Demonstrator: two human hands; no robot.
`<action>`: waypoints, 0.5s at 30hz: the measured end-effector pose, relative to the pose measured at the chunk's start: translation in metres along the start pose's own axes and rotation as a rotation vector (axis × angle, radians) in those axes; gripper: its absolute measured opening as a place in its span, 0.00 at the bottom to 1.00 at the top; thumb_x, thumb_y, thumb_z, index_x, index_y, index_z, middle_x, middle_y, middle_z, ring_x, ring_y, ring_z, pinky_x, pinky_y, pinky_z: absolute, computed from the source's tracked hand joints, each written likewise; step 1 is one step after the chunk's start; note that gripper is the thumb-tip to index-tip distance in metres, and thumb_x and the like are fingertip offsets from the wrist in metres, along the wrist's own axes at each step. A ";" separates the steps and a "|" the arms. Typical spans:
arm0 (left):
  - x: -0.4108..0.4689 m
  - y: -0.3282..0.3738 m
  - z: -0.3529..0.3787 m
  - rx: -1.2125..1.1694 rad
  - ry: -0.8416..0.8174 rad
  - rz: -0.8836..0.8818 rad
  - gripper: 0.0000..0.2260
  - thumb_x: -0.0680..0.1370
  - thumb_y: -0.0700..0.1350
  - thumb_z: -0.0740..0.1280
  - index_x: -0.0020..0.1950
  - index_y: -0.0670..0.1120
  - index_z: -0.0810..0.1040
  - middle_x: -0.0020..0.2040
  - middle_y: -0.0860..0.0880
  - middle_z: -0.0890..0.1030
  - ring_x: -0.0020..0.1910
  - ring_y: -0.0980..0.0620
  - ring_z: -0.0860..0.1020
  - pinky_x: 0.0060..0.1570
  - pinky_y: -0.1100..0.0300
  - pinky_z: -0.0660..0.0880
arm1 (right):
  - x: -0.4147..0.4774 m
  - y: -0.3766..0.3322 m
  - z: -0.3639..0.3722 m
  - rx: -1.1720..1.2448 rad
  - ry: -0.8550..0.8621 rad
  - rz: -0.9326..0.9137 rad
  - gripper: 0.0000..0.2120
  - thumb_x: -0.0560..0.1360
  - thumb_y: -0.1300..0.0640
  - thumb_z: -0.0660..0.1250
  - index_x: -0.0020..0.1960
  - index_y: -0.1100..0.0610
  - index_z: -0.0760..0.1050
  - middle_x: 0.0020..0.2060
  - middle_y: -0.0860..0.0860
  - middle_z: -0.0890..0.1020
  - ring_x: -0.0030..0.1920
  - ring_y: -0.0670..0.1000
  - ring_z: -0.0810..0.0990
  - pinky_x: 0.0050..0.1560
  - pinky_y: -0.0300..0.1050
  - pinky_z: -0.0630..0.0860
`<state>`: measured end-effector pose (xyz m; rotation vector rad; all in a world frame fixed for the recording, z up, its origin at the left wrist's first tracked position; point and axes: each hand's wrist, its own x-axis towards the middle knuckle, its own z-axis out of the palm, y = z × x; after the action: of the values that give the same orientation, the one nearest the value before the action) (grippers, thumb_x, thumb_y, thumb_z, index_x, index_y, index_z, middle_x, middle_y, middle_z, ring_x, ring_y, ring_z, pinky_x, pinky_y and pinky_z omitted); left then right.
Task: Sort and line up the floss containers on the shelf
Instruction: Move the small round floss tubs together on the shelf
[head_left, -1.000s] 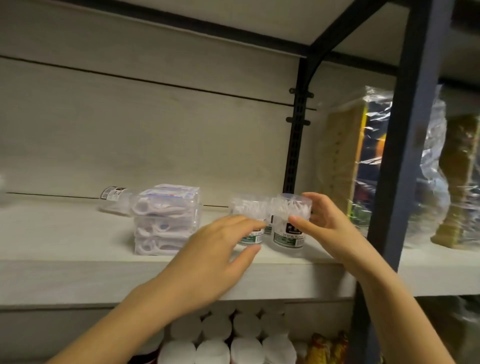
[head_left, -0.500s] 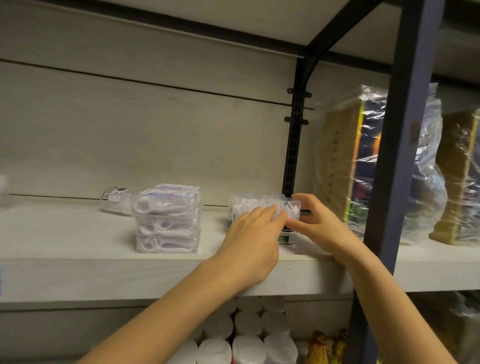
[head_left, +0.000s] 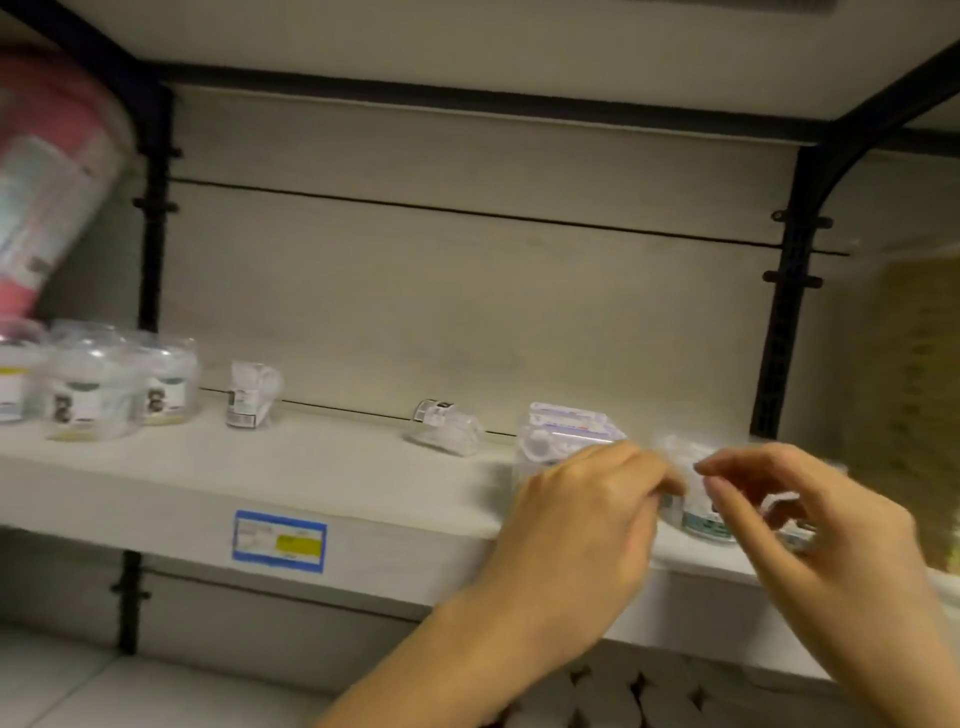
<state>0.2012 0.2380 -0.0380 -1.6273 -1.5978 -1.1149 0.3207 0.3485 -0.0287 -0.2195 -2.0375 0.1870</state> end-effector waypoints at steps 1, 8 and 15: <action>-0.005 -0.009 -0.010 0.002 0.006 -0.019 0.08 0.76 0.42 0.61 0.50 0.51 0.78 0.47 0.56 0.80 0.45 0.58 0.74 0.43 0.59 0.74 | 0.002 -0.012 0.009 -0.007 -0.011 -0.014 0.07 0.69 0.52 0.65 0.43 0.39 0.73 0.34 0.39 0.79 0.45 0.42 0.77 0.44 0.37 0.73; -0.025 -0.095 -0.102 0.004 -0.034 -0.095 0.06 0.76 0.45 0.63 0.49 0.53 0.79 0.43 0.58 0.79 0.36 0.58 0.72 0.39 0.65 0.70 | 0.031 -0.098 0.090 -0.075 -0.012 -0.106 0.04 0.72 0.55 0.66 0.45 0.49 0.78 0.36 0.39 0.78 0.36 0.41 0.77 0.36 0.34 0.74; -0.008 -0.183 -0.165 -0.043 -0.220 -0.257 0.06 0.75 0.43 0.66 0.45 0.52 0.81 0.37 0.57 0.78 0.35 0.54 0.74 0.39 0.61 0.71 | 0.117 -0.128 0.181 -0.256 -0.216 0.152 0.09 0.75 0.56 0.63 0.52 0.52 0.79 0.47 0.50 0.83 0.52 0.54 0.80 0.52 0.44 0.73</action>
<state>-0.0040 0.1088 0.0071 -1.6529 -1.9826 -1.1344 0.0971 0.2451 0.0185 -0.5353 -2.2590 0.0439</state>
